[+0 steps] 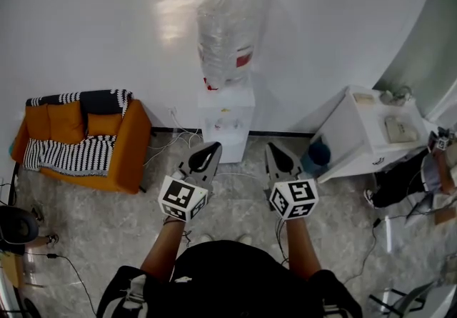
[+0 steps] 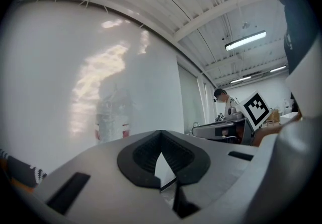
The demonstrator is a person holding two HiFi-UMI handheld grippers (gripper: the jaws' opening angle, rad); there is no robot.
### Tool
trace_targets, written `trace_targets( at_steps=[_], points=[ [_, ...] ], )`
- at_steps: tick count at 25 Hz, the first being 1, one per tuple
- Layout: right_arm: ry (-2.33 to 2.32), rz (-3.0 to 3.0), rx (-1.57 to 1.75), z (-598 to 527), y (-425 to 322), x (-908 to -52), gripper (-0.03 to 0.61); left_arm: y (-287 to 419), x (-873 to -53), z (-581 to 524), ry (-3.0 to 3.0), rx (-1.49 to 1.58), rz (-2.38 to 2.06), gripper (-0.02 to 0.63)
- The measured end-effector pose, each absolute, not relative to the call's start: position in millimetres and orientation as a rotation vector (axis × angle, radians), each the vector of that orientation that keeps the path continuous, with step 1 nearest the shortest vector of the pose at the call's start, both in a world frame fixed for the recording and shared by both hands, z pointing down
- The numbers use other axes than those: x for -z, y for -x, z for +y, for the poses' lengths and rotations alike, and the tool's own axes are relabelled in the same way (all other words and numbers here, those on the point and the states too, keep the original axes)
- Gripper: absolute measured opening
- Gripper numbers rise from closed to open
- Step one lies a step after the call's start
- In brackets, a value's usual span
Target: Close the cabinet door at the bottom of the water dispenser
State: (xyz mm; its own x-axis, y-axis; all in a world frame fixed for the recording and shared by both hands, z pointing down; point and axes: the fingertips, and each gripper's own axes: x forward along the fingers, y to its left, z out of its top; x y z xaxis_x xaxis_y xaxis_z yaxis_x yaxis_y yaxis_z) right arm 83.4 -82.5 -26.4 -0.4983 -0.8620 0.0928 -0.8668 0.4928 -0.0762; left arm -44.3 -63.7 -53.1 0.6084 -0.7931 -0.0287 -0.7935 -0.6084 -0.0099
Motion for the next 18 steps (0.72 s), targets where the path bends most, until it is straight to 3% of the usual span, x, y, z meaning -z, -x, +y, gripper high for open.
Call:
trace_targets(
  at_steps=[18],
  points=[
    [-1.553, -2.651, -0.128, -74.9, -85.0, 20.7, 0.034, 44.9, 55.5, -59.8, 2.791, -0.053, 1.388, 0.011]
  ],
)
